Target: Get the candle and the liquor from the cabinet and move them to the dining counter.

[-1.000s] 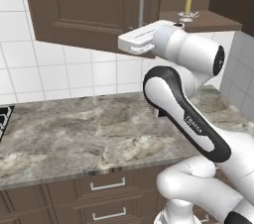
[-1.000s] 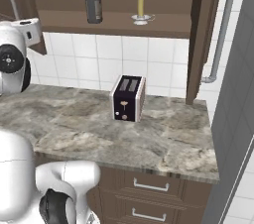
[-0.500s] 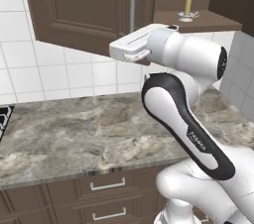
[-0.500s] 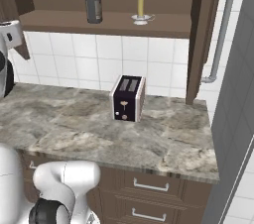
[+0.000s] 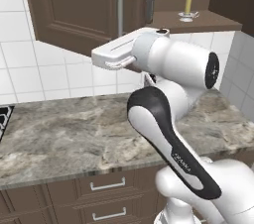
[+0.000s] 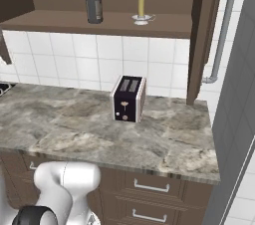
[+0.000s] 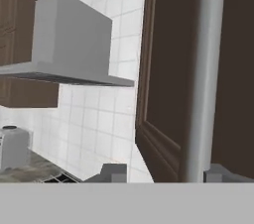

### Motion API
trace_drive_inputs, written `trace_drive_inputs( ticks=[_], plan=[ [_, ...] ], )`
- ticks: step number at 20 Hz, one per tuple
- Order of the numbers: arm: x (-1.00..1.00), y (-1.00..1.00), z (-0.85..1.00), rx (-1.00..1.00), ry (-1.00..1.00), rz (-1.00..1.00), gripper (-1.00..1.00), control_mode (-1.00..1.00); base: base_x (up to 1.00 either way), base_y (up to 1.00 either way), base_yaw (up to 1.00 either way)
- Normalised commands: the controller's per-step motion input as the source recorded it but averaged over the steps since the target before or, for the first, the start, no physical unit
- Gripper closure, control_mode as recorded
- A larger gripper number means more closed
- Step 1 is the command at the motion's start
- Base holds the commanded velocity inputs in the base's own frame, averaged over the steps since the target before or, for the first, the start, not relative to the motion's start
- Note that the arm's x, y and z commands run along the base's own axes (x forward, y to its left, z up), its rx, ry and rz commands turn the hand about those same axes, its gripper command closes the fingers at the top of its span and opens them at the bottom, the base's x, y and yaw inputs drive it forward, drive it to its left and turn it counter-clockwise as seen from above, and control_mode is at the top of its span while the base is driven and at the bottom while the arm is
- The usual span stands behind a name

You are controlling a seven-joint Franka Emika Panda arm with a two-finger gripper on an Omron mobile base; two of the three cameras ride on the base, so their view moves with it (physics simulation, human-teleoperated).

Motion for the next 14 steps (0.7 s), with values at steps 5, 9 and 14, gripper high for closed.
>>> trace_drive_inputs(
  ticks=[5,9,14],
  plan=[
    [0.0,1.0,-0.15,-0.08,0.0,0.0,1.0,-1.0,0.0,0.0,0.0],
    [0.0,1.0,-0.12,-0.07,0.0,0.0,1.0,-1.0,0.0,0.0,0.0],
    [0.0,0.69,-0.11,-0.03,0.0,0.0,1.0,-1.0,0.0,0.0,0.0]
  ],
)
